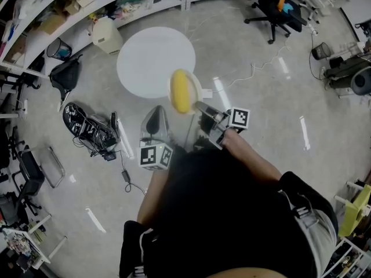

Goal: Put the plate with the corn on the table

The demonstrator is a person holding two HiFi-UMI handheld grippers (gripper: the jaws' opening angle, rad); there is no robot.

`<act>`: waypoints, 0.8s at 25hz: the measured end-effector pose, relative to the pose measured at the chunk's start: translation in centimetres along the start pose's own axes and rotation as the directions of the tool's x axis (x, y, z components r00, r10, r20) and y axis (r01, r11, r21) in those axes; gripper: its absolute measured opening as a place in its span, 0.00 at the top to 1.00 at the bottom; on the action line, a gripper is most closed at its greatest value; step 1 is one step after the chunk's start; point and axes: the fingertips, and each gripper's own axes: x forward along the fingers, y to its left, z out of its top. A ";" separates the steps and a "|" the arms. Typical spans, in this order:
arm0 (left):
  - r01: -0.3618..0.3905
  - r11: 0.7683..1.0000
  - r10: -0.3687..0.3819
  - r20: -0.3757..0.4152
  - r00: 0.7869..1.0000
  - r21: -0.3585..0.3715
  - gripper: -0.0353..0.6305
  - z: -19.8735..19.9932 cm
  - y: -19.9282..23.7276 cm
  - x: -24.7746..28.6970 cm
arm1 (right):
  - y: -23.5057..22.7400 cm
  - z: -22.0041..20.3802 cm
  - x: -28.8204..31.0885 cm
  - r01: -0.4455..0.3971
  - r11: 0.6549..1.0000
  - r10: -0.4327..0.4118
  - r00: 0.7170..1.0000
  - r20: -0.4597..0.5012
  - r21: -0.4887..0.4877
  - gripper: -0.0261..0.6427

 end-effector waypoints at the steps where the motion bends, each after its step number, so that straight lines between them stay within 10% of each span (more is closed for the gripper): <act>1: -0.001 1.000 0.001 0.002 1.000 0.004 0.94 0.0 -0.1 0.1 | 0.1 0.1 0.0 -0.002 1.000 0.002 1.000 -0.001 0.006 0.89; 20: -0.098 0.995 0.097 0.037 0.995 0.016 0.94 0.2 -0.4 4.1 | -0.8 3.8 1.1 -0.021 1.000 0.019 0.996 -0.088 -0.022 0.89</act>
